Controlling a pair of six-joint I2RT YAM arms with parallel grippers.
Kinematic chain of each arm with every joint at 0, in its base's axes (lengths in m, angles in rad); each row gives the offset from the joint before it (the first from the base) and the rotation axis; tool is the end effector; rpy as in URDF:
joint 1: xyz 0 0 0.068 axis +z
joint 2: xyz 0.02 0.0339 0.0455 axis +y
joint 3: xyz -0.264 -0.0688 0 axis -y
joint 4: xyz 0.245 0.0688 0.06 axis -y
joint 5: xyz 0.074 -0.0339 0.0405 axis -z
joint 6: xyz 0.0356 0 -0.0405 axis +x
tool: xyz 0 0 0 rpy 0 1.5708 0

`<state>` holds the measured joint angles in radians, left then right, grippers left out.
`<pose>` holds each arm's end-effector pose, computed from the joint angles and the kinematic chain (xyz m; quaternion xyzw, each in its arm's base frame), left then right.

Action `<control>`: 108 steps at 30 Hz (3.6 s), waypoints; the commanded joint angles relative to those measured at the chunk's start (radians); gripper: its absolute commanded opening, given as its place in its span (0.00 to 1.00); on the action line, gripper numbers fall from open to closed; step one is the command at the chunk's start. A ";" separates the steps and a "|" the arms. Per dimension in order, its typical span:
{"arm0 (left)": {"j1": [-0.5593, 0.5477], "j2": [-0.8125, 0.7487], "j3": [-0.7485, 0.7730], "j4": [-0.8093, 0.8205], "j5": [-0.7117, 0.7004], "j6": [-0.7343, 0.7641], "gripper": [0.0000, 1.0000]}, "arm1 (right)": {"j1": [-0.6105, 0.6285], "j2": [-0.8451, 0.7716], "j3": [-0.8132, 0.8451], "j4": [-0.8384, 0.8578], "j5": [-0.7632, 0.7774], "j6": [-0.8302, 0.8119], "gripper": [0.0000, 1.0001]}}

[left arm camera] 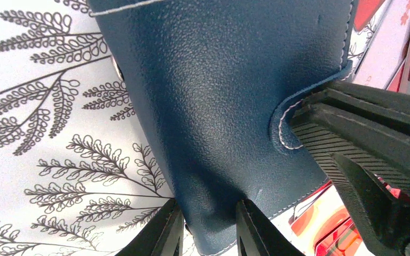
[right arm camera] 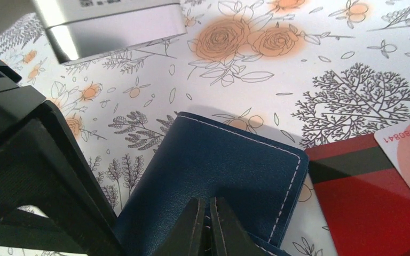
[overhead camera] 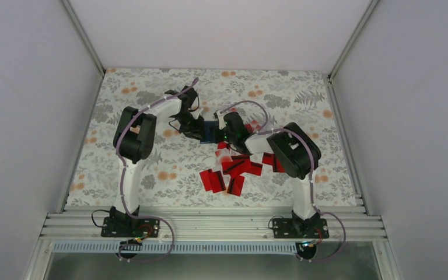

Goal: Put the credit cards into the card holder

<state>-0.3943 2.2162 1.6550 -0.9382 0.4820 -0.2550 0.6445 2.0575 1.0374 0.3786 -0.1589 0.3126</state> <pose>0.3867 -0.1788 0.1395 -0.0760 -0.9675 0.2371 0.0432 0.3246 0.2510 0.1041 -0.1823 0.8730 0.2687 0.3638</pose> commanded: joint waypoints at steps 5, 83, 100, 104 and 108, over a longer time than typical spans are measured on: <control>-0.020 0.088 -0.028 0.032 -0.027 -0.020 0.26 | 0.049 0.140 -0.192 -0.099 0.087 -0.006 0.04; 0.425 -0.685 -1.420 2.173 -0.522 0.322 1.00 | -0.661 -0.494 -0.524 0.432 -0.008 -0.355 0.99; 0.410 -0.666 -1.410 2.172 -0.515 0.354 1.00 | -0.698 -0.537 -0.721 0.724 -0.053 -0.323 0.99; 0.410 -0.666 -1.410 2.174 -0.514 0.356 1.00 | -0.698 -0.535 -0.719 0.723 -0.053 -0.321 0.99; 0.410 -0.666 -1.410 2.173 -0.516 0.355 1.00 | -0.698 -0.533 -0.718 0.722 -0.054 -0.322 0.99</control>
<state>0.0162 1.5417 0.2317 1.1950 -0.0422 0.0940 -0.0494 1.5375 0.3153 1.0382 -0.2142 -0.0040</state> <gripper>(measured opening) 0.998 0.993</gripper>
